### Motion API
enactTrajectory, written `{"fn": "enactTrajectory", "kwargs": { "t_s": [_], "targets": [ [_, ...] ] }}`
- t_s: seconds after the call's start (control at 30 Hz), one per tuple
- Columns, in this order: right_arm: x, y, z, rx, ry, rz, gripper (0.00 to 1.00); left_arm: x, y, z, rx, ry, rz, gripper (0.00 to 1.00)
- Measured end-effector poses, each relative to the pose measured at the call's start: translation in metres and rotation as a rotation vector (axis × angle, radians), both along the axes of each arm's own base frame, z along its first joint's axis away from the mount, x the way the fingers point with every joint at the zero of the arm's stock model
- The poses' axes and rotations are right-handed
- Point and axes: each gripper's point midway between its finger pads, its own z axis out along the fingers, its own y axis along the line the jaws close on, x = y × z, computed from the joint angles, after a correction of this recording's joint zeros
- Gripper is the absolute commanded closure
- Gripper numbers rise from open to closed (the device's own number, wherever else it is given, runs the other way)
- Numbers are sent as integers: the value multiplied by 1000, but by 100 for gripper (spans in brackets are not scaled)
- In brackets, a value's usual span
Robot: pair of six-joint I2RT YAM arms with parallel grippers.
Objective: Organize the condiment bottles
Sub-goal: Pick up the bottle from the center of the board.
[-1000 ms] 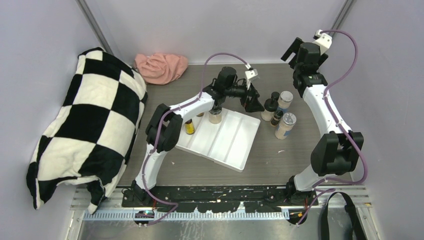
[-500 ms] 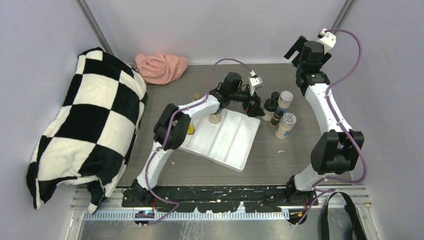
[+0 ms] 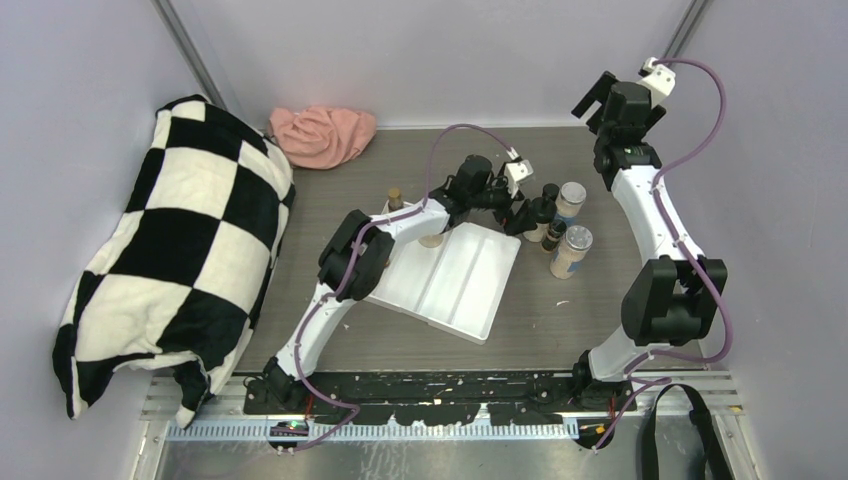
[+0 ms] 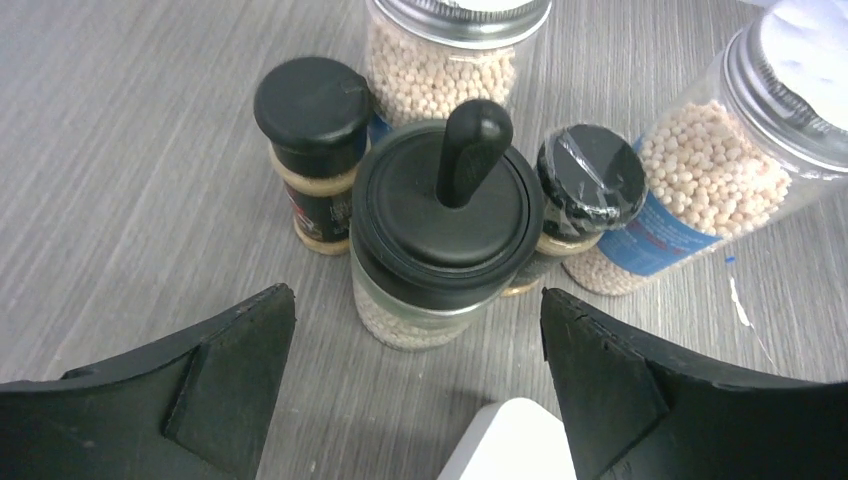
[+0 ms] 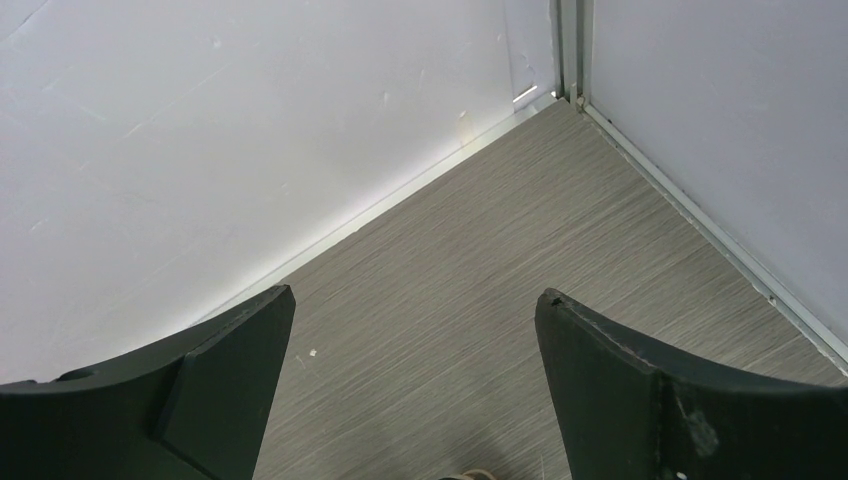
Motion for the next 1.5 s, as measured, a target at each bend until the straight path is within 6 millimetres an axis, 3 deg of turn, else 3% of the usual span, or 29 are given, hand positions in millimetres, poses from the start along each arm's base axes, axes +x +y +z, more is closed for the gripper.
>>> {"fn": "enactTrajectory", "kwargs": {
  "t_s": [0.3, 1.5],
  "targets": [
    [7, 1, -10, 2, 15, 9, 4, 11, -8, 19, -62, -77, 35, 11],
    [11, 3, -11, 0, 13, 20, 5, -8, -31, 17, -102, -43, -69, 18]
  ]
}}
